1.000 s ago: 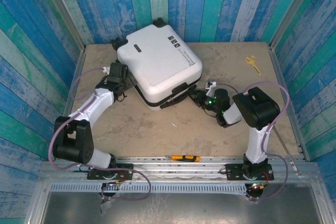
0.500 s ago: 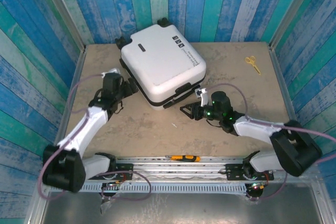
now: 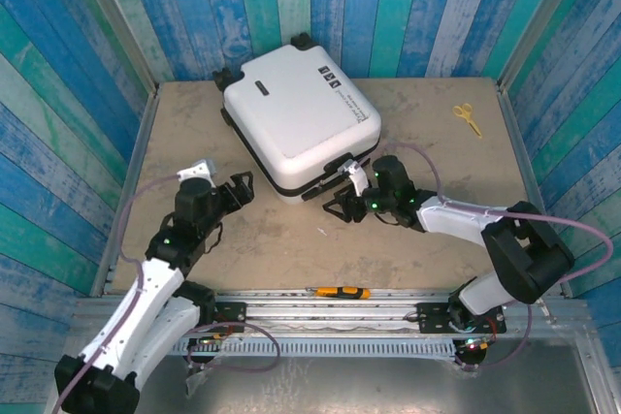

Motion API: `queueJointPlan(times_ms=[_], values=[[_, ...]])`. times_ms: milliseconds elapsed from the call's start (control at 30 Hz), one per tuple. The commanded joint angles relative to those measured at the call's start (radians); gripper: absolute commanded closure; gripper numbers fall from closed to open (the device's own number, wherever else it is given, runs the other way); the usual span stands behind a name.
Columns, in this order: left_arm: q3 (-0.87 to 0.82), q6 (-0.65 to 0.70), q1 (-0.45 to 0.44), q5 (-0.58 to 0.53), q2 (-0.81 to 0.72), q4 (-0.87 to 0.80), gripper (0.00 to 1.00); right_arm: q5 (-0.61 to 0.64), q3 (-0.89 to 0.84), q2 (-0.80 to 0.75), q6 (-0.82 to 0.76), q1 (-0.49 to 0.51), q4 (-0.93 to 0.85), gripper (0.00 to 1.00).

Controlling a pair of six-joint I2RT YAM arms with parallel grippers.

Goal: Pack the luggage

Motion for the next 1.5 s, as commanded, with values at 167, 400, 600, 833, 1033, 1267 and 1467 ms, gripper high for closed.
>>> queueJointPlan(times_ms=[167,400,600,833,1033,1267,1467], values=[[-0.067,-0.06,-0.003,0.042,-0.047,-0.047,0.04,-0.041,0.07,0.072,-0.072,0.001,0.066,0.4],[-0.064,-0.059,-0.005,0.044,-0.049,-0.055,0.04,0.013,0.07,0.149,-0.037,0.001,0.162,0.41],[-0.07,-0.059,-0.005,0.046,-0.049,-0.058,0.04,0.088,0.013,0.193,0.033,0.002,0.339,0.41],[-0.076,-0.06,-0.006,0.043,-0.047,-0.063,0.04,0.137,0.022,0.248,0.061,0.015,0.437,0.41],[-0.082,-0.061,-0.005,0.04,-0.054,-0.074,0.03,0.239,-0.002,0.257,0.104,0.029,0.531,0.41],[-0.094,-0.065,-0.006,0.035,-0.07,-0.083,0.03,0.181,0.012,0.265,0.099,0.04,0.572,0.41],[-0.105,-0.072,-0.005,0.038,-0.07,-0.078,0.03,0.177,0.026,0.263,0.095,0.043,0.541,0.41]])
